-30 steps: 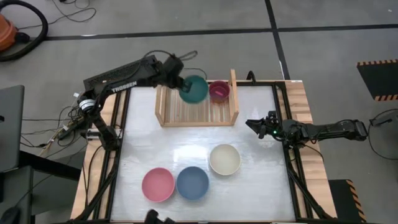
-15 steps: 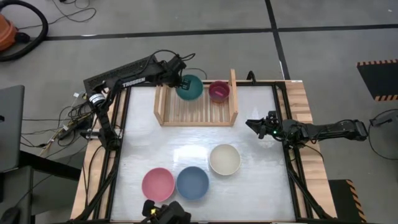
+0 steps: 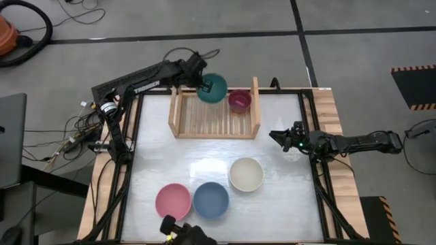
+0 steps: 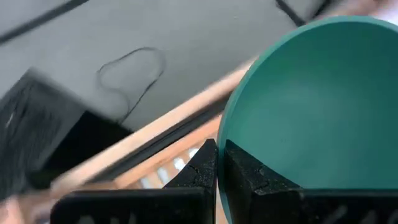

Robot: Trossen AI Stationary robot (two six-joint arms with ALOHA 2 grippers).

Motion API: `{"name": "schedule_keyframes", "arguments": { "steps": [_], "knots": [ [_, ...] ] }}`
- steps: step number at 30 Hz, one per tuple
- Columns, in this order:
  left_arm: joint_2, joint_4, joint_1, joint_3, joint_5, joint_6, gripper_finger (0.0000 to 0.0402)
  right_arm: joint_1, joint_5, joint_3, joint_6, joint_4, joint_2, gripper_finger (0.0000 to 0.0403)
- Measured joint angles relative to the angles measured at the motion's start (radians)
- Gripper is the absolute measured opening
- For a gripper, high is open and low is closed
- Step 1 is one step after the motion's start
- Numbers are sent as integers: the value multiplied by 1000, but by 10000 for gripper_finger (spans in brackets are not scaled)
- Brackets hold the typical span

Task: Place and stack bowls onto a shelf
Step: Put the large green bowl on the shelf

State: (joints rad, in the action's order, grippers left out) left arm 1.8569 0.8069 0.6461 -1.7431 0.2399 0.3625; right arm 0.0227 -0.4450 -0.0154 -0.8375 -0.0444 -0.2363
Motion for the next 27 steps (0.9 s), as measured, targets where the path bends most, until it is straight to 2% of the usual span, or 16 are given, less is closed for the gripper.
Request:
{"name": "schedule_keyframes", "arguments": {
  "steps": [2, 6, 9, 13, 17, 27],
  "knots": [
    [0, 13, -7, -37, -58, -107, 0, 0, 0, 0, 0, 0, 0, 189],
    [0, 60, -7, -101, -291, -502, 0, 0, 0, 0, 0, 0, 0, 189],
    [6, 163, 1, -131, -307, -726, 0, 0, 0, 0, 0, 0, 0, 189],
    [59, 282, 49, -192, -370, -828, 0, 0, 1, 0, -3, 0, 0, 189],
    [120, 304, 87, -236, -413, -886, 0, 0, 1, 0, -11, 0, 0, 189],
    [273, 401, 110, -274, -386, -1100, 0, -1, 1, 0, -21, 0, 0, 189]
  ]
}}
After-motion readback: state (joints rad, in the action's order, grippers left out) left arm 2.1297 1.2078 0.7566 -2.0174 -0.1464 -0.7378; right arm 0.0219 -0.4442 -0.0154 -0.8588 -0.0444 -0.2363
